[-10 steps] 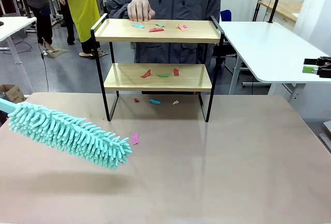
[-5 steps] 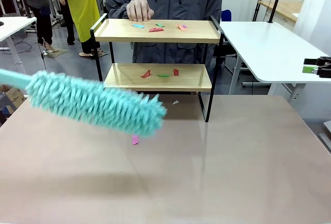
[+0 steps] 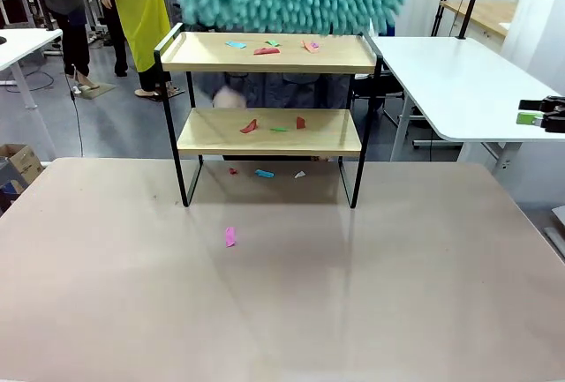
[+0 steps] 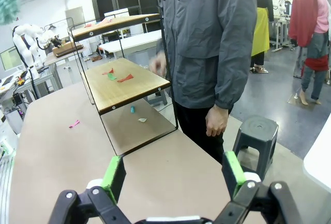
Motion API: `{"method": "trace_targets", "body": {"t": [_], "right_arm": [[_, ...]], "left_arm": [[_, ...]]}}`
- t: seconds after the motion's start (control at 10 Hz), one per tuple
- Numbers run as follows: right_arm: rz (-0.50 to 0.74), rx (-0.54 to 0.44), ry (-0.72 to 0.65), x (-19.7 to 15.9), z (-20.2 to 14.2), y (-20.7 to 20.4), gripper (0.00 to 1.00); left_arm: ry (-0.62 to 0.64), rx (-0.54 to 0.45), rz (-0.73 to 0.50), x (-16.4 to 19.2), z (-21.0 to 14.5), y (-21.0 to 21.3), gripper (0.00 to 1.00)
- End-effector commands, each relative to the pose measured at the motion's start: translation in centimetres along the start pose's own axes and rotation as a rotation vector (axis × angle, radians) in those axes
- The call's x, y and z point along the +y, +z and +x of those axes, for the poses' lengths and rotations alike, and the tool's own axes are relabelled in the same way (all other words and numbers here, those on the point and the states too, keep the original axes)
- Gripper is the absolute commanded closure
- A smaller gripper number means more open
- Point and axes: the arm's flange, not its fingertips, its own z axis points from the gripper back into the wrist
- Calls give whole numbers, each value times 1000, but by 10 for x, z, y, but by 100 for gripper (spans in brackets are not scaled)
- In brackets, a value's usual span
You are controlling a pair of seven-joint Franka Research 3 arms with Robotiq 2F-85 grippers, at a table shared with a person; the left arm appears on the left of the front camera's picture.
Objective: Clean the shelf.
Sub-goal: Clean the specific section of the Shelf indicated by the human with the Duster.
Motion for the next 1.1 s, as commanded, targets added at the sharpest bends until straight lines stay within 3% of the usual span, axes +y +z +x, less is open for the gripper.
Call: {"method": "trace_targets", "body": {"t": [0.0, 0.1, 0.3, 0.4, 0.8, 1.0], "right_arm": [[-4, -1, 6, 2, 3, -2, 0], [-4, -1, 6, 2, 3, -2, 0], [-4, -1, 6, 2, 3, -2, 0], [-4, -1, 6, 2, 3, -2, 0], [-4, -1, 6, 2, 3, -2, 0], [-4, -1, 6, 2, 3, -2, 0]], "left_arm": [[176, 98, 166, -17, 42, -3, 87], [224, 116, 233, -22, 67, -14, 87], [290, 85, 209, -23, 107, -42, 87], [216, 78, 222, -33, 69, -23, 87], [216, 78, 222, -33, 69, -23, 87], [307, 107, 209, -51, 104, -37, 87]]}}
